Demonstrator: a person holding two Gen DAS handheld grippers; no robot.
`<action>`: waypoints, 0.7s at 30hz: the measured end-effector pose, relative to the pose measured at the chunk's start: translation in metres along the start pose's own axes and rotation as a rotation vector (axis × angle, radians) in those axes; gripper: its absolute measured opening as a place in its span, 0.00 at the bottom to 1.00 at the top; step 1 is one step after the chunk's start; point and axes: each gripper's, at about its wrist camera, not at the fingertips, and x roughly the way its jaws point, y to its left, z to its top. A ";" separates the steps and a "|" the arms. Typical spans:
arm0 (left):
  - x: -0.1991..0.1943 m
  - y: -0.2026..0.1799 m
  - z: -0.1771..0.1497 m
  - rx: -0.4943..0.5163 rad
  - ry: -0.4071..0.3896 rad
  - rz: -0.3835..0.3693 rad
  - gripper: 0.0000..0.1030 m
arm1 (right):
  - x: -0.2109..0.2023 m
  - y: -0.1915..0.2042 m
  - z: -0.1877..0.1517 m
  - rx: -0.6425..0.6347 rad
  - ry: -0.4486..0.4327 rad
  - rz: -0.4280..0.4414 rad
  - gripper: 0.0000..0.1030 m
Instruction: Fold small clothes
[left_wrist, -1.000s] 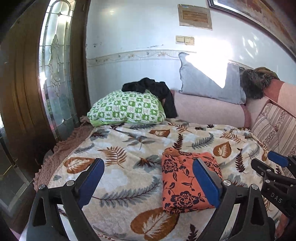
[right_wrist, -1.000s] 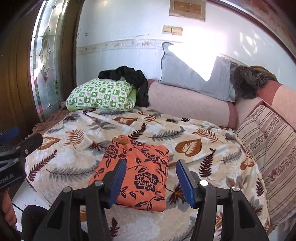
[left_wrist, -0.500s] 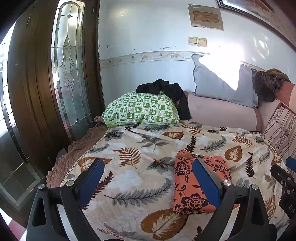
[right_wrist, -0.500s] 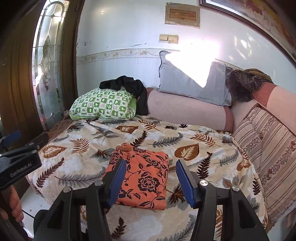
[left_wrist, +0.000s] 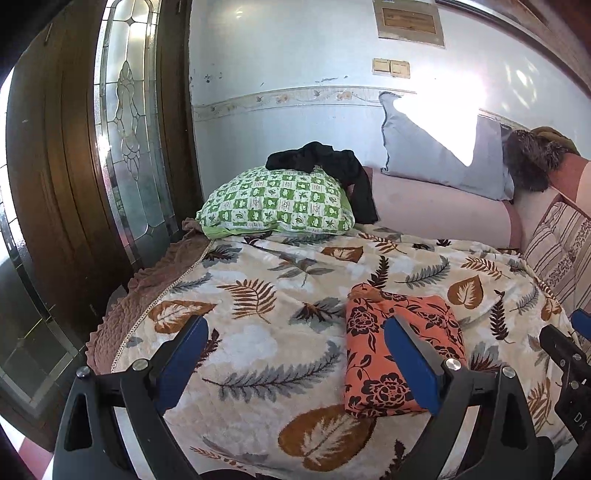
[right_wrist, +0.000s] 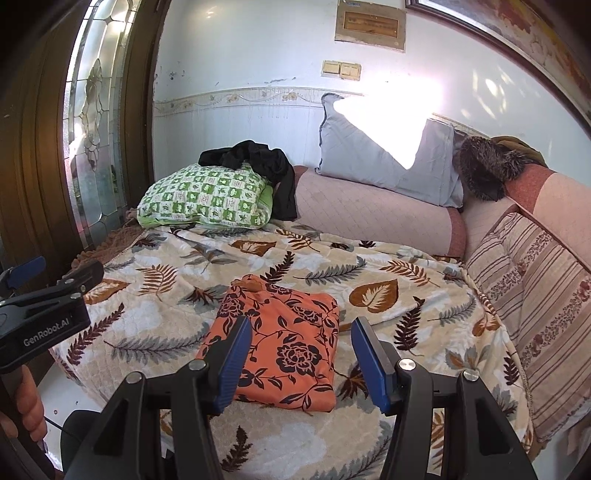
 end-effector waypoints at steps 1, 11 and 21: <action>0.000 -0.001 0.000 0.005 0.000 -0.001 0.93 | -0.001 -0.001 -0.001 0.001 -0.001 -0.007 0.58; -0.008 -0.015 0.003 0.034 0.005 -0.057 0.93 | -0.011 -0.023 -0.004 0.024 -0.006 -0.065 0.58; -0.028 -0.025 0.006 0.062 -0.022 -0.087 0.94 | -0.024 -0.038 -0.005 0.090 0.004 -0.051 0.58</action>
